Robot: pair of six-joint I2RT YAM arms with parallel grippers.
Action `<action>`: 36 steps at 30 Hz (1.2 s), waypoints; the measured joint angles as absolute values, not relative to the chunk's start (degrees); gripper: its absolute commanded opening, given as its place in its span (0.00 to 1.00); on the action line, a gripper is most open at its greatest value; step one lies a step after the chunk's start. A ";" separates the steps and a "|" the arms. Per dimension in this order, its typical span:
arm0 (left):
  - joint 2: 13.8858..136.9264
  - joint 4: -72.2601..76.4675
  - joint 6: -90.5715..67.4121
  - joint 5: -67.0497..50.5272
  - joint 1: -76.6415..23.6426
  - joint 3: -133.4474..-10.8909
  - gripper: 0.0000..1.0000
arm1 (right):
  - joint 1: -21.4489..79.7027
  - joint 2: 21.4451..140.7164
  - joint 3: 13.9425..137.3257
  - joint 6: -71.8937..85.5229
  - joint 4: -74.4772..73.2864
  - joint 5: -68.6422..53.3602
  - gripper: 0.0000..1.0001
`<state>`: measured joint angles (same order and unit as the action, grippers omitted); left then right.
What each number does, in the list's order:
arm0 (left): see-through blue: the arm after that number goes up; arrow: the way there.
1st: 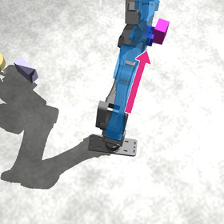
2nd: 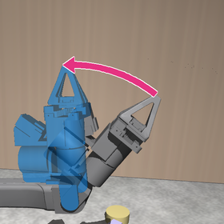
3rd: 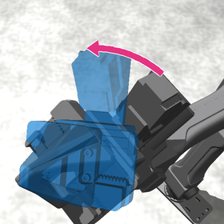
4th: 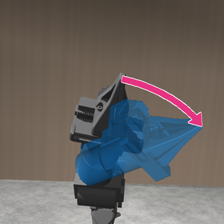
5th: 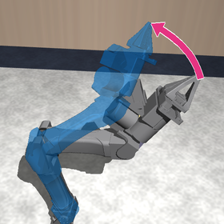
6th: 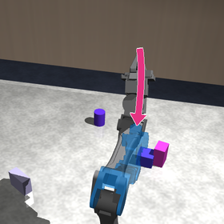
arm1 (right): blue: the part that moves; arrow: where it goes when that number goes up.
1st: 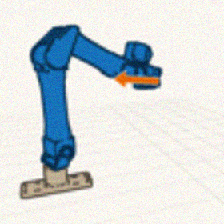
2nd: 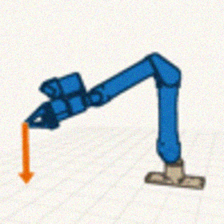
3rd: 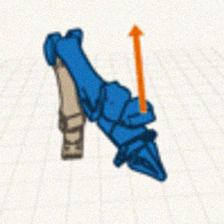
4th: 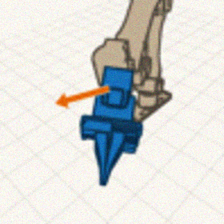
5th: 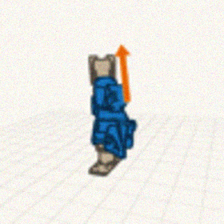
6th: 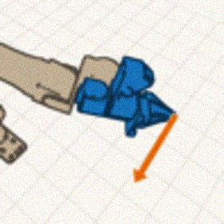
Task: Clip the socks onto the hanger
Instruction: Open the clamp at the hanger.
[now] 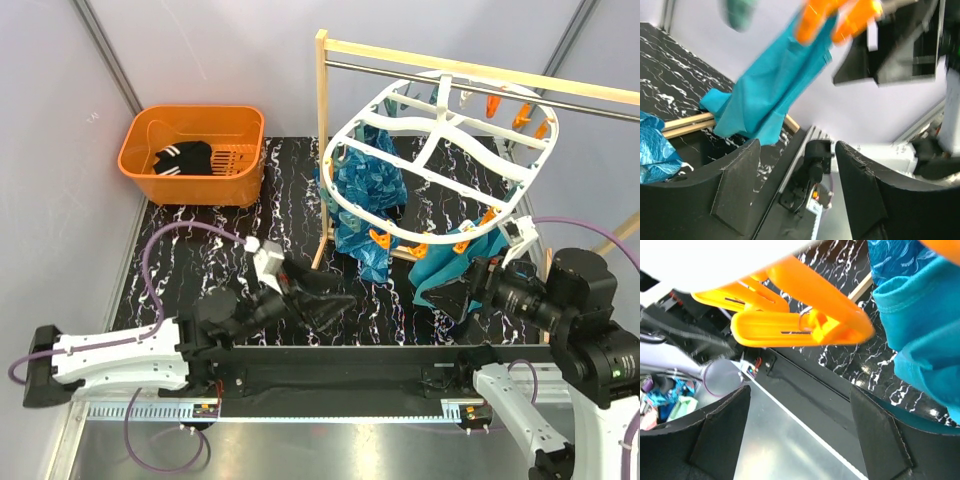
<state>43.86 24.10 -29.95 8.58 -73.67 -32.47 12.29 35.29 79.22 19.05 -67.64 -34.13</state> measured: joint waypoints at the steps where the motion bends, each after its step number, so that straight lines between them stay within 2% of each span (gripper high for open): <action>1: 44.80 24.45 -28.42 10.07 -75.46 -32.77 0.66 | 12.91 35.77 79.07 18.57 -67.66 -34.11 0.87; 3: 49.93 26.76 -20.51 17.67 -83.20 -34.61 0.67 | 14.09 36.18 78.50 17.37 -67.88 -33.56 0.87; 10: 59.59 33.61 -11.11 24.10 -85.65 -40.25 0.72 | 17.76 37.63 78.87 12.56 -69.32 -28.36 0.86; 15: 64.12 39.46 -6.39 25.39 -85.86 -41.15 0.75 | 17.87 41.10 87.20 10.02 -69.71 -25.23 0.88; 21: 68.31 46.54 -1.26 25.36 -85.89 -43.29 0.77 | 17.89 42.41 95.83 6.33 -66.81 -25.56 0.84; 24: 70.06 51.22 1.56 25.47 -85.89 -43.42 0.77 | 17.89 42.35 96.66 4.40 -64.93 -26.65 0.81; 32: 74.22 58.11 7.60 26.22 -85.89 -45.15 0.75 | 17.89 39.18 93.84 -0.10 -58.48 -34.74 0.61; 36: 75.16 59.99 9.50 27.03 -85.89 -46.19 0.75 | 17.89 36.01 90.91 -1.85 -54.89 -35.42 0.63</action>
<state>75.16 59.99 9.50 27.03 -85.89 -46.19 17.89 36.01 90.91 -1.85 -54.89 -35.42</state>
